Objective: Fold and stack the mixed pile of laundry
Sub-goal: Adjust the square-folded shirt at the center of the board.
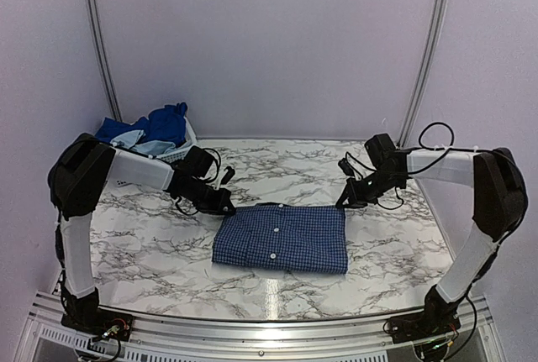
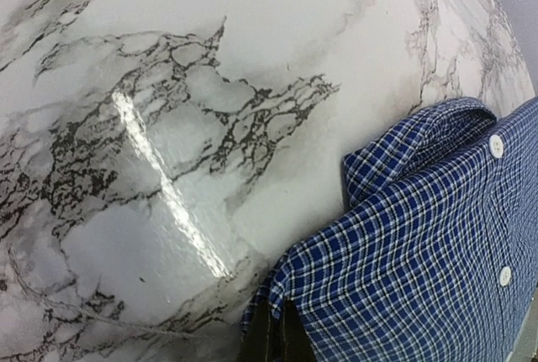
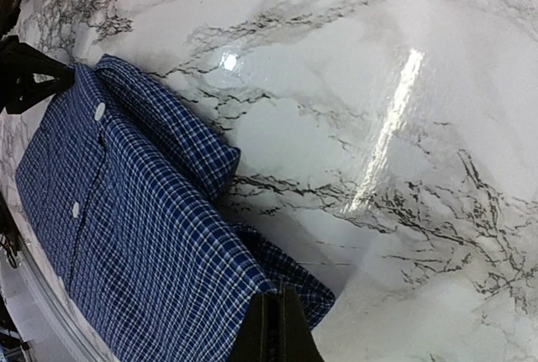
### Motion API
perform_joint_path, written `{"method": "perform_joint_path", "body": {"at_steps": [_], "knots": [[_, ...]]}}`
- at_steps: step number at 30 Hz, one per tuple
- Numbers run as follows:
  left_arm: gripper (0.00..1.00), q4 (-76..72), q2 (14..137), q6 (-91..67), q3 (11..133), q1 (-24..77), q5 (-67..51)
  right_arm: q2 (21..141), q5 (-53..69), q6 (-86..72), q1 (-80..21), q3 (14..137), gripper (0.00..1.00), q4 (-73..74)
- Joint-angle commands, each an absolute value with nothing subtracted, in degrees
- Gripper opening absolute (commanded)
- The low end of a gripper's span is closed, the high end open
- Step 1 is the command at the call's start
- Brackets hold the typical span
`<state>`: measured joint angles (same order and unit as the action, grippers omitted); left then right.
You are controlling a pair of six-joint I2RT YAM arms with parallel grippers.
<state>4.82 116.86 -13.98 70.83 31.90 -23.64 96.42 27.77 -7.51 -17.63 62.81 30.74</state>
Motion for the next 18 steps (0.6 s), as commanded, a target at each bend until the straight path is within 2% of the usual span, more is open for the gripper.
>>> {"method": "perform_joint_path", "body": {"at_steps": [1,7,8,10,13,17,18], "knots": [[0.00,6.7,120.3,-14.8,71.8,30.9,-17.7,101.5,24.5,-8.5,-17.6,62.9,0.00,26.9],[0.00,7.0,120.9,-15.4,74.4,30.5,-15.0,109.4,19.2,-9.9,-17.1,67.3,0.00,23.8],[0.04,7.0,120.6,-15.4,75.0,30.3,-14.8,109.9,18.9,-10.0,-17.1,68.5,0.00,23.9],[0.39,7.0,119.4,-15.1,76.2,30.1,-15.0,110.0,18.9,-9.9,-17.1,71.7,0.03,25.3],[0.96,7.6,113.8,-13.0,77.5,30.2,-15.1,107.3,18.0,-9.4,-16.9,76.9,0.39,29.2],[0.99,9.9,104.8,-10.4,78.8,30.2,-12.3,100.4,17.0,-9.0,-16.8,81.7,0.86,32.2],[0.99,10.8,102.4,-9.9,79.3,30.2,-11.5,98.1,16.7,-8.7,-16.8,82.7,0.95,33.0]]}}
